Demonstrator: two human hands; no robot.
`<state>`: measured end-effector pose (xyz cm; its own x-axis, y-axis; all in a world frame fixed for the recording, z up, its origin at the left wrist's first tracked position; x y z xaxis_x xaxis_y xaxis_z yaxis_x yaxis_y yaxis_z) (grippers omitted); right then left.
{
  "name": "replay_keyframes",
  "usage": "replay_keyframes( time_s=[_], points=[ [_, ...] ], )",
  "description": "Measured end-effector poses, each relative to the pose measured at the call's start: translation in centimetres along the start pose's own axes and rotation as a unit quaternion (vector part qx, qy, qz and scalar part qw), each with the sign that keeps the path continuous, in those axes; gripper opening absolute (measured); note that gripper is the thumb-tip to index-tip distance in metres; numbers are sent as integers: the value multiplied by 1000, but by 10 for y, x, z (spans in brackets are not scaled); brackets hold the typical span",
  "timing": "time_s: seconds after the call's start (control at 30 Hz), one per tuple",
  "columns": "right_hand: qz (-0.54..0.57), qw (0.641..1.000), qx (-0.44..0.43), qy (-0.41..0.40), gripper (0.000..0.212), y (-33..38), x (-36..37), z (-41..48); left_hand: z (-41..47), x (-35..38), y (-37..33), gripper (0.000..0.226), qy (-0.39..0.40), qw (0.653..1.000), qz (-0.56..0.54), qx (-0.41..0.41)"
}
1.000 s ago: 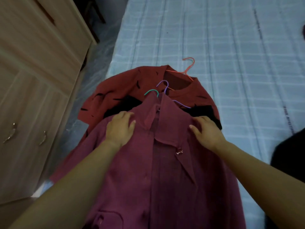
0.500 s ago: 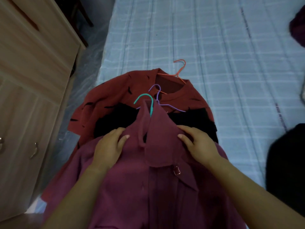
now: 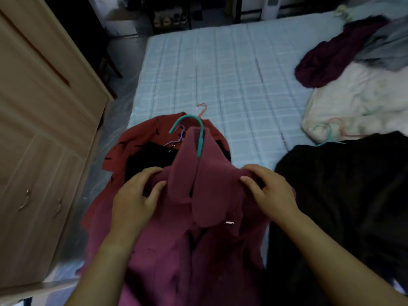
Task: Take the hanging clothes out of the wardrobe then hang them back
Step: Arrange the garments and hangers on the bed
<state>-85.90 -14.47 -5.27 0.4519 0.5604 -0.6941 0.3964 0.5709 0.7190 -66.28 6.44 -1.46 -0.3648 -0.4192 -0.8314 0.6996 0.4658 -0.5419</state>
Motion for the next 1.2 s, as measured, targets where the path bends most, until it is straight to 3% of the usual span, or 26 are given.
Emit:
replay_keyframes(
  time_s=[0.27,0.47,0.7,0.97,1.2],
  points=[
    [-11,979,-87,-182,35,-11,-175,-167,-75,-19,-219,37,-60,988,18,139],
    [-55,952,-19,-301,29,-62,-297,-325,-119,28,-390,36,-5,965,6,262],
    [-105,898,64,-422,26,-141,-424,-443,-133,122,-557,25,62,938,-82,331],
    [-186,856,99,-473,23,-249,-537,-480,-97,246,-688,21,144,906,-152,369],
    [-240,841,96,-476,25,-311,-668,-429,-7,312,-800,20,132,895,-214,370]
  ],
)
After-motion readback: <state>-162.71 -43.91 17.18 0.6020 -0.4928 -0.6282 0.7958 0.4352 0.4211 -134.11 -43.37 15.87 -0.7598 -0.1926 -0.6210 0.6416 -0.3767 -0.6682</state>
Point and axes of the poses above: each hand's wrist, its own z-axis towards the middle knuckle, its own x-axis out of the palm, y = z × x, the point moved 4 cm from there along z, towards the middle knuckle, and after that the axes turned 11 degrees about y, right-handed, at the moved point
